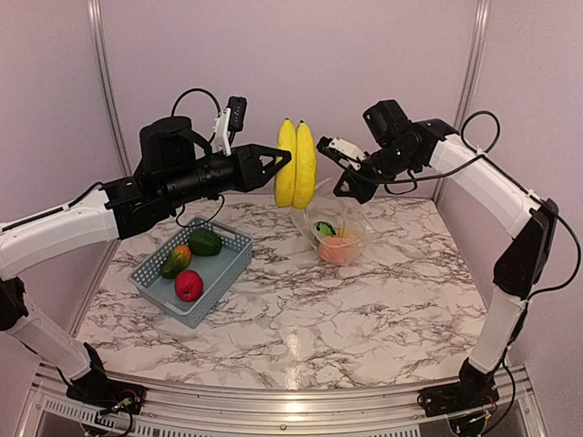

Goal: Place the food in the zip-top bag and seal the zipper
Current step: Place the fake fruit in the zipper food storage bag, then adjust the zipper food storage bag at the center of the board, then pick up the fake fruit from the bin.

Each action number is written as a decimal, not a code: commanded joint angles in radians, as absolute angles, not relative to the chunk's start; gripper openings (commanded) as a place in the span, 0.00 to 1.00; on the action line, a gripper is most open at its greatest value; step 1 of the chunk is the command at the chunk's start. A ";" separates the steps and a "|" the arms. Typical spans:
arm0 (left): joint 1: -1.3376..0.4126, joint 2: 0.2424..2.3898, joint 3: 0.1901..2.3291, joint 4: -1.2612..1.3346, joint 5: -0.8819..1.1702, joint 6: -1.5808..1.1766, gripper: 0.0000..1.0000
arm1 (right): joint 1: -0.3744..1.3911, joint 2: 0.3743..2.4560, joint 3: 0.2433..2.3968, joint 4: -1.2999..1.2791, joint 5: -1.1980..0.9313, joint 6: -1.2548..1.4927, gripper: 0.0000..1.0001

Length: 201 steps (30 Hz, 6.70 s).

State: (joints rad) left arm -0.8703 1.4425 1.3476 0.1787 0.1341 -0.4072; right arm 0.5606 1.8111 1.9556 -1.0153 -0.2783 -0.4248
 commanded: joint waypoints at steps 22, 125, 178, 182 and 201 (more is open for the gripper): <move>-0.910 1.716 1.294 0.715 0.077 -0.599 0.00 | 0.506 1.866 2.150 -1.085 -0.334 -0.293 0.00; -0.872 2.189 2.196 -0.332 0.000 -0.954 0.00 | 0.442 1.876 2.168 -1.013 -0.069 -0.246 0.00; -0.752 1.162 1.125 -0.921 -0.229 -0.679 0.81 | 0.471 1.862 2.066 -1.069 -0.406 -0.407 0.00; -0.749 1.145 1.078 -0.965 -0.204 -0.685 0.82 | 0.491 1.855 2.053 -1.065 -0.379 -0.413 0.00; -0.602 1.349 1.103 -0.905 -0.032 -0.540 0.78 | 0.520 1.836 2.021 -1.062 -0.333 -0.420 0.00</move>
